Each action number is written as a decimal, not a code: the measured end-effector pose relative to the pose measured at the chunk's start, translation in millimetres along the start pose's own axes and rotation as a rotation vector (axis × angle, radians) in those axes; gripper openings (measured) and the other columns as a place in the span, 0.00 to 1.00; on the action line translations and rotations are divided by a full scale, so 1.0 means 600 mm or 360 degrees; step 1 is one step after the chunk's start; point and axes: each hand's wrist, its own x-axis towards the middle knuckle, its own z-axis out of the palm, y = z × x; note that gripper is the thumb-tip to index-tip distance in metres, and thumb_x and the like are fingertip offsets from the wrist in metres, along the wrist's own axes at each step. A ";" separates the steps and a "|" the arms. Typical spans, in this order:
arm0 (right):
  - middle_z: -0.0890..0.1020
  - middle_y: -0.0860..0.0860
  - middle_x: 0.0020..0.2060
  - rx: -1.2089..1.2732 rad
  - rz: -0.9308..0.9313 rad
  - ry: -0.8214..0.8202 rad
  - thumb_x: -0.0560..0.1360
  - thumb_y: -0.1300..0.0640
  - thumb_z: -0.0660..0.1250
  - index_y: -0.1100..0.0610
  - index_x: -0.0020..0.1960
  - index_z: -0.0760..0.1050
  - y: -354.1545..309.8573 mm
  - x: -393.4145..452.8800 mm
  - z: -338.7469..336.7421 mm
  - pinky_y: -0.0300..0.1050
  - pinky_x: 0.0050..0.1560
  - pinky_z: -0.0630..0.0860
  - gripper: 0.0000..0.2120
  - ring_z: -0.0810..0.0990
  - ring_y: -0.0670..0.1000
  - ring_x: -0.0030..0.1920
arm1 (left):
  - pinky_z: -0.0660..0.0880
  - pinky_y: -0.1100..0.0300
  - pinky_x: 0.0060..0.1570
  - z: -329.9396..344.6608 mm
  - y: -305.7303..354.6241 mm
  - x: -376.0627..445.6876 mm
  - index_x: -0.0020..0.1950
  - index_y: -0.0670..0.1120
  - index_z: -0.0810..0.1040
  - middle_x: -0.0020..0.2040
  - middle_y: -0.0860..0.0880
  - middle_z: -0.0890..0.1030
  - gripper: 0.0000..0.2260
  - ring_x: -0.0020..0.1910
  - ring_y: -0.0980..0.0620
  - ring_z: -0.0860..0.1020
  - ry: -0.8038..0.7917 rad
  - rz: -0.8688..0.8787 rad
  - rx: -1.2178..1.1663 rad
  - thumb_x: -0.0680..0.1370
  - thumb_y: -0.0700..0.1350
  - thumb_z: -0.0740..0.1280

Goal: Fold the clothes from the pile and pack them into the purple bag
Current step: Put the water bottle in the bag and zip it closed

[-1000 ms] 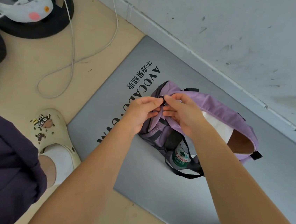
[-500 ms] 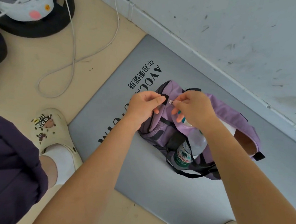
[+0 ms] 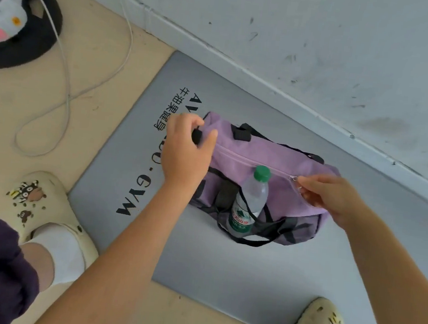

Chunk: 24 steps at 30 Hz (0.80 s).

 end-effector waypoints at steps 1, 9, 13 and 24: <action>0.82 0.52 0.31 0.0045 -0.0040 0.0057 0.71 0.57 0.75 0.59 0.40 0.83 0.006 0.001 0.006 0.34 0.34 0.76 0.05 0.76 0.49 0.33 | 0.67 0.69 0.33 0.010 0.023 -0.012 0.51 0.48 0.75 0.54 0.51 0.75 0.11 0.43 0.57 0.72 -0.0060 0.0185 0.0033 0.75 0.52 0.70; 0.85 0.58 0.39 0.0043 -0.0261 0.0124 0.74 0.51 0.72 0.60 0.42 0.83 0.026 0.008 0.022 0.38 0.36 0.71 0.11 0.73 0.45 0.29 | 0.60 0.52 0.62 0.139 0.083 -0.073 0.65 0.53 0.77 0.66 0.52 0.76 0.19 0.67 0.49 0.69 -0.1045 0.0936 0.0662 0.77 0.59 0.67; 0.80 0.55 0.31 0.0005 -0.0313 0.0132 0.74 0.53 0.72 0.63 0.43 0.83 0.029 0.017 0.016 0.31 0.27 0.67 0.12 0.69 0.41 0.23 | 0.62 0.52 0.55 0.163 0.080 -0.046 0.55 0.55 0.83 0.53 0.55 0.83 0.10 0.57 0.49 0.75 -0.0975 0.0804 0.0648 0.77 0.55 0.68; 0.79 0.45 0.33 -0.0435 -0.0393 0.0520 0.74 0.52 0.71 0.53 0.37 0.80 0.119 0.027 -0.059 0.39 0.35 0.67 0.08 0.74 0.49 0.35 | 0.63 0.52 0.55 0.172 0.084 -0.033 0.45 0.55 0.85 0.47 0.56 0.83 0.06 0.53 0.50 0.75 -0.0936 0.0779 0.0777 0.76 0.54 0.70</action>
